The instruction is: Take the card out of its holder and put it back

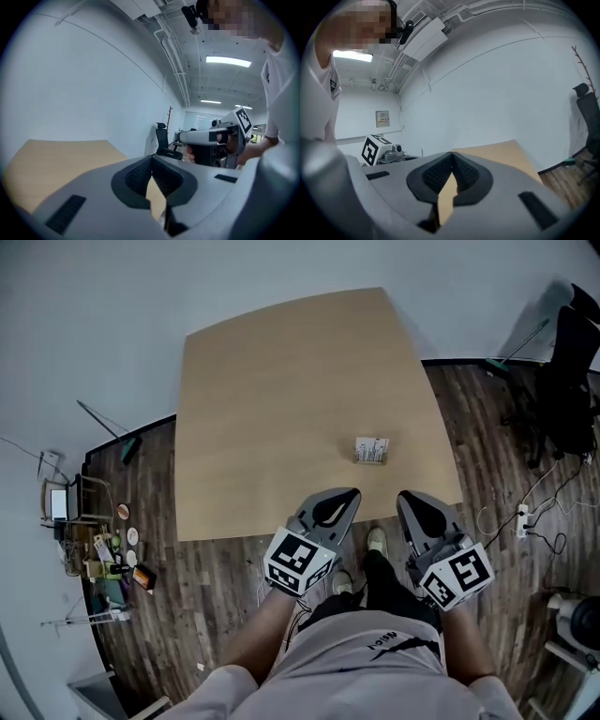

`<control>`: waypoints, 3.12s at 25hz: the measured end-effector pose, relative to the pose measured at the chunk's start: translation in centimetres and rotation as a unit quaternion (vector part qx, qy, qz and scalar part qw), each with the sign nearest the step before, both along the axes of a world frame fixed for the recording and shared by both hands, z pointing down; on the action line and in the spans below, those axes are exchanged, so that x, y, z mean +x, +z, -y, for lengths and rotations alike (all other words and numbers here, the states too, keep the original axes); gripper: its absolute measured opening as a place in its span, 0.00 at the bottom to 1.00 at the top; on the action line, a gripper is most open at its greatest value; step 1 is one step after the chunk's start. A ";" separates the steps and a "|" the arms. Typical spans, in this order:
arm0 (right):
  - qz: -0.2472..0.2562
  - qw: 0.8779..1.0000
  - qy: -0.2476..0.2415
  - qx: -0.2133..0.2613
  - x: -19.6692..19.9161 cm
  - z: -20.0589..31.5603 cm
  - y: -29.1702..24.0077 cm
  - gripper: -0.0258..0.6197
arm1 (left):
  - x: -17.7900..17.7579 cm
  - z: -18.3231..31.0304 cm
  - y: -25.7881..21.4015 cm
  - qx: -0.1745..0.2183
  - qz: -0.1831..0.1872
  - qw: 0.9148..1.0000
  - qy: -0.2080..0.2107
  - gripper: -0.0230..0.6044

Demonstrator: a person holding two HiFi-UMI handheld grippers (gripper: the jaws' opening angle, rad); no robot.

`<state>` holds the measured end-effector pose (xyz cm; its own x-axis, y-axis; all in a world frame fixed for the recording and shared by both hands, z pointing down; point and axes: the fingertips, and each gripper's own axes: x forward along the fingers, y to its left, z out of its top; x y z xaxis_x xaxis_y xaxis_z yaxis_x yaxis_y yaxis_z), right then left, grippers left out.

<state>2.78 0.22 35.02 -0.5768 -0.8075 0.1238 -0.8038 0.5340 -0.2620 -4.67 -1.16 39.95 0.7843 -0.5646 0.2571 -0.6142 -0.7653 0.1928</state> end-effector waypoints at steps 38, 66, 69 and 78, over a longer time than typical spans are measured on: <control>-0.007 0.996 -0.063 -0.068 -2.5 10.1 12.5 0.06 | 2.7 13.4 19.8 -0.042 0.038 0.985 0.163 0.19; -0.013 0.996 -0.057 -0.071 -1.4 9.5 11.8 0.06 | 3.8 14.4 17.0 -0.038 0.000 0.983 0.179 0.08; -0.012 0.996 -0.054 -0.065 -1.3 9.4 10.7 0.06 | 3.6 14.7 15.4 -0.034 -0.003 0.984 0.176 0.08; -0.021 0.998 -0.025 -0.048 -0.7 10.0 7.7 0.06 | 3.5 14.6 9.4 -0.016 -0.010 0.987 0.161 0.08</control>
